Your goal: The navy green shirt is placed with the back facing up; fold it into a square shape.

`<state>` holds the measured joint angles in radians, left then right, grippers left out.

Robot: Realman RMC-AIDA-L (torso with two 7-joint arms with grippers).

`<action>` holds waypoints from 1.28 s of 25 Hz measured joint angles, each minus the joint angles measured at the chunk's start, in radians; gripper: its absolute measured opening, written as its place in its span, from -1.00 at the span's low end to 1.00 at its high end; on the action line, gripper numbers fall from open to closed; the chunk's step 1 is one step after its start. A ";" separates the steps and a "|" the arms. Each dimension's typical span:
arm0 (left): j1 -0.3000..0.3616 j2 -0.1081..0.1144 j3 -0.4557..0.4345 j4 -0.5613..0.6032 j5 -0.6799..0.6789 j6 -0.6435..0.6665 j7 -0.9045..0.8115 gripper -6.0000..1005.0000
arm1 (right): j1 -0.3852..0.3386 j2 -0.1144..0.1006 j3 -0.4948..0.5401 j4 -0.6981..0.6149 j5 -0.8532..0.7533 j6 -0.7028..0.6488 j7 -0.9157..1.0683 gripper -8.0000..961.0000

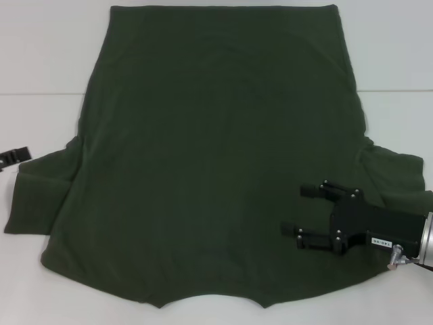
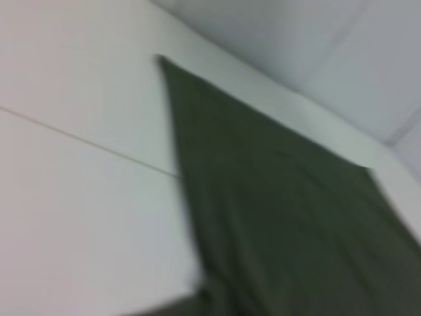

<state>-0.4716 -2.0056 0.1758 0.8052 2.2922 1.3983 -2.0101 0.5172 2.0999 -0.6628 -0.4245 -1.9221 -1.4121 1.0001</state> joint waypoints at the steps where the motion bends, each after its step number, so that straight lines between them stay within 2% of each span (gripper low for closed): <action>1: -0.004 0.002 0.000 -0.003 0.010 -0.030 -0.003 0.84 | 0.000 0.000 0.000 0.000 0.000 0.000 0.000 0.93; 3: -0.012 0.004 0.007 -0.027 0.033 -0.115 -0.004 0.84 | 0.000 -0.001 0.000 0.000 0.000 -0.001 0.000 0.93; 7: -0.014 0.004 0.012 -0.065 0.039 -0.184 0.024 0.84 | 0.000 -0.001 0.000 0.000 -0.004 0.003 0.000 0.93; 12: -0.015 0.001 0.016 -0.095 0.040 -0.190 0.064 0.83 | 0.000 0.000 -0.003 0.000 -0.003 0.006 0.000 0.93; 21: -0.015 -0.011 0.077 -0.106 0.037 -0.216 0.102 0.83 | 0.001 0.000 -0.008 0.000 -0.001 0.007 0.006 0.93; 32: -0.016 -0.013 0.112 -0.126 0.041 -0.222 0.099 0.82 | 0.001 0.000 -0.009 0.000 -0.001 0.007 0.008 0.93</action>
<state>-0.4871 -2.0188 0.2879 0.6790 2.3330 1.1765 -1.9114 0.5185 2.1000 -0.6719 -0.4249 -1.9235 -1.4050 1.0078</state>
